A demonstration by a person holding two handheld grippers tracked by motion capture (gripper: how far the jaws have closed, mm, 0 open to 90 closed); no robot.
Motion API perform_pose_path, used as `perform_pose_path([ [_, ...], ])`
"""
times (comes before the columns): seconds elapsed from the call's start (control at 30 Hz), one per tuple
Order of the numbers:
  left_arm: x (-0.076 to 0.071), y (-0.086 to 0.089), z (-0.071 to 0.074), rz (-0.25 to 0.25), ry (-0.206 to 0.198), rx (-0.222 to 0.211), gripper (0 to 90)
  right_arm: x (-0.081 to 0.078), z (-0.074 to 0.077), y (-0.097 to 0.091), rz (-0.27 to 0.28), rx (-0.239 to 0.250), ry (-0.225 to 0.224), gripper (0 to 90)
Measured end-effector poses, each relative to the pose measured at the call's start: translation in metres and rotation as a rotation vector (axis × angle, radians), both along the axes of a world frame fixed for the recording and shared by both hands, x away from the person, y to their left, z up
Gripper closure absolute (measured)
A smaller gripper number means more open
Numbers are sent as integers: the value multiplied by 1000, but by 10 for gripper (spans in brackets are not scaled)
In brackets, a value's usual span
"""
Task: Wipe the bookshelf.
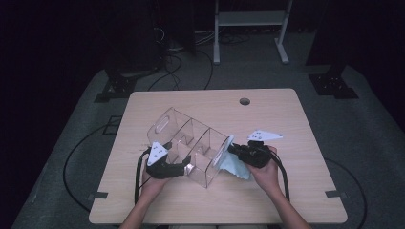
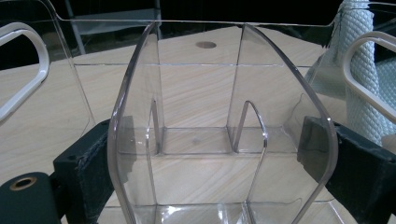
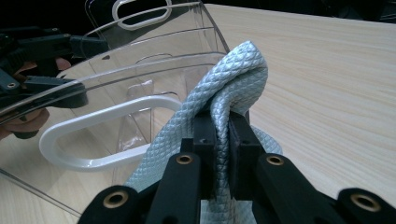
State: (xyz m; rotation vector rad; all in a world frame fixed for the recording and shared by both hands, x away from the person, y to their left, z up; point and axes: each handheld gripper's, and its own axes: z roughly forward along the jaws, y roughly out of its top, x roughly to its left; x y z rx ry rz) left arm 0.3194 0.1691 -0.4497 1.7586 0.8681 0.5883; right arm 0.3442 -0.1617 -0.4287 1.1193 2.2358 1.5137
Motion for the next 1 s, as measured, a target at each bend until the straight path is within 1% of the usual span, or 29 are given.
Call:
perform_pose_path([
  [0.07, 0, 0, 0, 1, -2, 1, 75, 2, -3, -1, 1, 12, 8, 830],
  [0.17, 0, 0, 0, 2, -2, 0, 74, 3, -15, -1, -9, -5, 26, 830],
  [0.27, 0, 0, 0, 2, -1, 0, 74, 5, -23, 0, -6, -23, 53, 829],
  [0.33, 0, 0, 0, 1, -1, -1, 74, 6, -23, 0, -5, -22, 54, 829],
  [0.37, 0, 0, 0, 0, 0, -1, 74, 6, -21, 0, -9, -21, 47, 830],
  [0.47, 0, 0, 0, 1, 0, -2, 74, 7, -10, -5, -21, 13, 20, 830],
  [0.57, 0, -1, 0, 2, -3, -1, 74, 9, -15, -6, -24, 15, 31, 829],
  [0.63, 0, -1, 0, 2, -3, 0, 74, 11, -21, -6, -27, 6, 56, 830],
  [0.7, 0, -1, 0, 3, -2, -3, 73, 12, -24, -7, -27, 6, 64, 829],
  [0.77, 0, 0, -1, 4, -1, -5, 72, 11, -19, -7, -27, 18, 61, 830],
  [0.9, 0, -1, 0, 2, -2, -5, 71, 10, 4, -9, -24, 45, 15, 830],
  [0.93, 0, -1, 0, 2, -2, -5, 71, 10, 4, -9, -24, 45, 15, 830],
  [0.97, 0, -1, -1, 3, -2, -5, 71, 10, 10, -10, -25, 56, -1, 830],
  [1.0, 0, -1, -1, 3, -2, -5, 71, 11, 20, -12, -26, 77, -15, 830],
])
